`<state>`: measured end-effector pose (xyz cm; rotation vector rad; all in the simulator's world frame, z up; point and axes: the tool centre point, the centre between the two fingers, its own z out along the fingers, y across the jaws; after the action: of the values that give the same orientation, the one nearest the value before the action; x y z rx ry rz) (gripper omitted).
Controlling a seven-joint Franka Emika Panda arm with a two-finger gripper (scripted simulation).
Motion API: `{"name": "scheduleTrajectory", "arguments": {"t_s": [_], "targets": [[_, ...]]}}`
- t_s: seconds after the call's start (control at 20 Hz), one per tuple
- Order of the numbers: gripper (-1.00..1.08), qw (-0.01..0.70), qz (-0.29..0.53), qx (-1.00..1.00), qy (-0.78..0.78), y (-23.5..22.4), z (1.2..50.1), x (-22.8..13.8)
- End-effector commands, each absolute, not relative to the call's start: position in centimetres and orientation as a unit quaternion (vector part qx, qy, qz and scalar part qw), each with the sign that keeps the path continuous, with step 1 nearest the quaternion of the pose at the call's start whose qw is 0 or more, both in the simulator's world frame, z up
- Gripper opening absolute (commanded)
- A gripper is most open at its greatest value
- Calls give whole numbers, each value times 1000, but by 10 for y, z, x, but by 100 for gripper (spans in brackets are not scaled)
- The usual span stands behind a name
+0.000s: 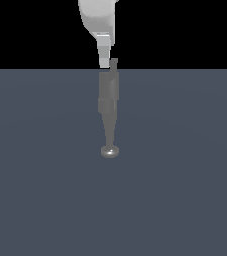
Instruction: Turn on the faucet by rotating a designated handle.
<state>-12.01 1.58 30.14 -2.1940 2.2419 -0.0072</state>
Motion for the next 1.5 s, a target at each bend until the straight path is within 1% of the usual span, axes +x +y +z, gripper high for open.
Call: {"name": "scheduleTrajectory", "arguments": {"t_s": [0.0, 0.2, 0.25, 1.45], "targets": [[-100, 1, 0, -691, 723, -11, 300, -122], [-100, 0, 0, -690, 724, -30, 299, -123], [-100, 3, -3, -701, 713, -9, 302, -121], [-100, 0, 0, -691, 723, -84, 299, -66]]}}
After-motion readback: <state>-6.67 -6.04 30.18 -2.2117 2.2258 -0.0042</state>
